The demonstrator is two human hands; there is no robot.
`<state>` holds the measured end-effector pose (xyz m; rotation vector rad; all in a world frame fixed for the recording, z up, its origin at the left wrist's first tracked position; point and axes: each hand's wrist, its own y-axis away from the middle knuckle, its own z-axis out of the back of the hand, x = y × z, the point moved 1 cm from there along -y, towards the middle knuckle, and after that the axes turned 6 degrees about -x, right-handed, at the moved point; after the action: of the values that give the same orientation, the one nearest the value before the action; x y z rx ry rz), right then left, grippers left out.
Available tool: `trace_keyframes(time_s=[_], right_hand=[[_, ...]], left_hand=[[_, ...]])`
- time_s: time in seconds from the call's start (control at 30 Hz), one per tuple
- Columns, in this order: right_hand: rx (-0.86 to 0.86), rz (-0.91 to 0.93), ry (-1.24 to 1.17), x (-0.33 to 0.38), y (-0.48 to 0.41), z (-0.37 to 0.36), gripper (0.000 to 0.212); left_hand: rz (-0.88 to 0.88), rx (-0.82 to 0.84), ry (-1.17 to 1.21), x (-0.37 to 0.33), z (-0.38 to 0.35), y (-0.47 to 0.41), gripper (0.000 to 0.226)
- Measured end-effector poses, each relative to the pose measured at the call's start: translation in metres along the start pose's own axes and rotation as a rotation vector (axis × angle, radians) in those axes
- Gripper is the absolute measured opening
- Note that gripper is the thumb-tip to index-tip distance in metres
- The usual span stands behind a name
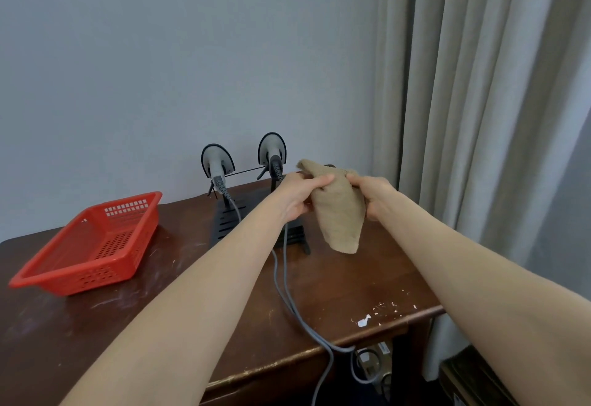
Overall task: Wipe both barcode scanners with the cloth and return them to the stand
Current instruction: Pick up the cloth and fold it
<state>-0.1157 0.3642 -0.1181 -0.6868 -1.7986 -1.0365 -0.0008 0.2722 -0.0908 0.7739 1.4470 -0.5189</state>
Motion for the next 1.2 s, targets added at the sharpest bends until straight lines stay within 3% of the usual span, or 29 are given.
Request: trace_keyframes(time_s=[0.1, 0.17, 0.23, 0.37, 0.47, 0.53, 0.7, 0.97, 1.1, 1.2], right_hand=[[-0.005, 0.044, -0.017, -0.003, -0.006, 0.006, 0.051], [0.146, 0.0, -0.022, -0.004, -0.007, 0.008, 0.049], [0.298, -0.029, 0.08, -0.005, -0.001, 0.01, 0.054], [0.408, 0.054, 0.347, -0.005, 0.004, 0.013, 0.06], [0.271, 0.088, 0.371, -0.005, 0.002, 0.013, 0.04], [0.186, 0.093, 0.334, -0.004, 0.002, 0.013, 0.034], [0.159, 0.0, 0.146, -0.002, 0.005, 0.014, 0.024], [0.238, -0.085, -0.112, 0.001, 0.008, 0.006, 0.026], [0.331, -0.11, -0.188, 0.002, 0.01, 0.003, 0.02], [0.274, -0.092, -0.096, 0.0, 0.011, -0.001, 0.032]], left_hand=[[0.004, -0.019, 0.003, 0.001, 0.002, -0.002, 0.031], [-0.008, -0.042, 0.011, 0.002, 0.002, -0.004, 0.029], [-0.035, -0.076, 0.012, 0.003, 0.002, -0.005, 0.029], [-0.102, -0.182, -0.044, -0.002, 0.003, -0.009, 0.033], [-0.158, -0.252, -0.081, -0.007, 0.007, -0.01, 0.027], [-0.163, -0.267, -0.095, -0.006, 0.011, -0.012, 0.039], [-0.057, -0.233, -0.132, 0.003, 0.008, -0.012, 0.06], [0.241, -0.139, -0.196, 0.011, -0.007, -0.002, 0.057], [0.294, -0.098, 0.08, 0.012, -0.014, -0.003, 0.052], [0.174, -0.172, 0.249, 0.009, -0.012, -0.007, 0.046]])
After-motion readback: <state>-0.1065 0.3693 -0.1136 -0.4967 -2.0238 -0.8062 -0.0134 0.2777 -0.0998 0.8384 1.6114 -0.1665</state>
